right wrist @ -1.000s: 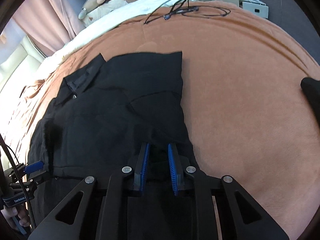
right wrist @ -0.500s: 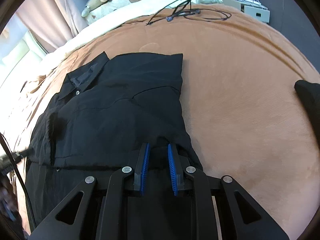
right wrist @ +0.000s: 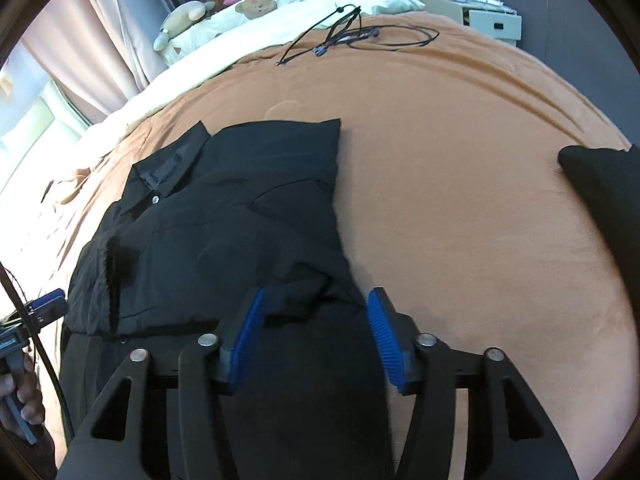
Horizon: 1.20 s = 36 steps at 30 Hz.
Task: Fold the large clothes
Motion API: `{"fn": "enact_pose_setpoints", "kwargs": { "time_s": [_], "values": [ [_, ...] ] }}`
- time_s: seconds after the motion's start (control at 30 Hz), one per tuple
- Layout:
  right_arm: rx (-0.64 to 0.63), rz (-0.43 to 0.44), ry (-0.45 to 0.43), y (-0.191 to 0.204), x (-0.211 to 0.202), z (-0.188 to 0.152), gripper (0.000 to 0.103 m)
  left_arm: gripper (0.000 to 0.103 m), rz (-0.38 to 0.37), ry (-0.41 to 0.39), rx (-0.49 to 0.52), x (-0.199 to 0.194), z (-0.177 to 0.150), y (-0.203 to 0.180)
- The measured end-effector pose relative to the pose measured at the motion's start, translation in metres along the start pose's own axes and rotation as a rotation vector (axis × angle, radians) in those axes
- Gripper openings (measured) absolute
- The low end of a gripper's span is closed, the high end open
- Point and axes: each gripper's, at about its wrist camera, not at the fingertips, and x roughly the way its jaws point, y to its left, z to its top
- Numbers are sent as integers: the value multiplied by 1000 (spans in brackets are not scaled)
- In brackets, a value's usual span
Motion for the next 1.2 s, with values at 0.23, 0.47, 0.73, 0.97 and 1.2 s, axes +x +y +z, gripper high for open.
{"fn": "enact_pose_setpoints", "kwargs": {
  "time_s": [0.23, 0.47, 0.73, 0.97, 1.2],
  "values": [
    [-3, -12, -48, -4, -3, 1, 51, 73, 70, 80, 46, 55, -6, -19],
    [16, 12, -40, 1, 7, 0, 51, 29, 96, 86, 24, 56, -8, -1],
    [-12, 17, -61, 11, -2, -3, 51, 28, 80, 2, -18, -5, 6, 27],
    [-32, 9, -65, 24, -8, -3, 52, 28, 253, -30, -50, -42, 6, 77],
    [-41, 25, -57, 36, -2, -3, 52, 28, 260, -17, -158, -59, -10, 130]
  ]
}}
